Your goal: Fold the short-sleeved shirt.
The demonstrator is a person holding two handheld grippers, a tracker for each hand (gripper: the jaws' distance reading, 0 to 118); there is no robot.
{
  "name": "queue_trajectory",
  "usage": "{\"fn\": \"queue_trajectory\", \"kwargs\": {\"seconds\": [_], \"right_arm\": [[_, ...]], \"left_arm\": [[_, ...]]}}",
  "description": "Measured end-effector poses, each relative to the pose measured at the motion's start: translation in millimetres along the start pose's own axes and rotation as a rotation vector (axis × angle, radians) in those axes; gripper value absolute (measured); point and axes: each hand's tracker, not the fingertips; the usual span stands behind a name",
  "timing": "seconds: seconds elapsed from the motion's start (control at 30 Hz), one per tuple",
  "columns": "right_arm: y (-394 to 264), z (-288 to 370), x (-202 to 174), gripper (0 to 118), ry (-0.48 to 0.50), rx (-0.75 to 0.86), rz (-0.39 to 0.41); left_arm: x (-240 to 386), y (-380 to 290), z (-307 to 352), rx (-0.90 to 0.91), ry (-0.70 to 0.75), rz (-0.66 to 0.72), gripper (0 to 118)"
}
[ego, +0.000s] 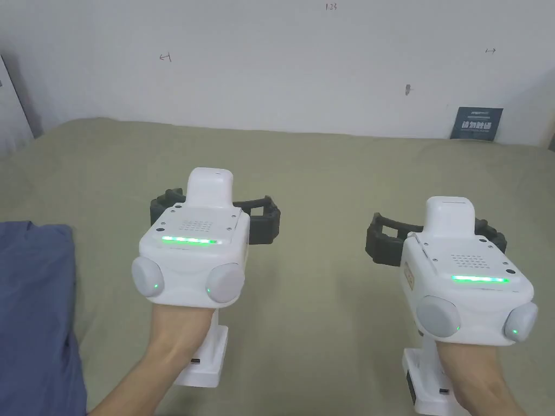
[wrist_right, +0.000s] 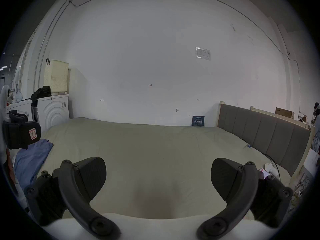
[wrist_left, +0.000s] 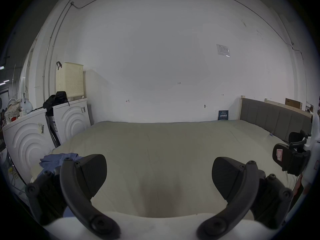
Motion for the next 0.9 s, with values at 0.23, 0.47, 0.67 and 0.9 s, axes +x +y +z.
{"fn": "queue_trajectory", "kwargs": {"seconds": [0.23,0.47,0.67,0.9], "right_arm": [[-0.2,0.3,-0.4,118,-0.001,0.002,0.006],[1.3,0.7,0.1,118,-0.004,0.009,0.008],[1.6,1.4,-0.3,118,-0.002,0.011,0.007],[0.6,1.5,-1.6,118,0.001,0.01,0.007]], "left_arm": [[0.1,0.8,1.7,0.003,-0.003,0.004,118],[0.8,2.7,3.1,0.01,-0.004,0.005,118],[1.7,2.5,5.6,0.009,-0.005,-0.001,118],[1.0,3.5,5.5,0.013,-0.007,0.001,118]]}}
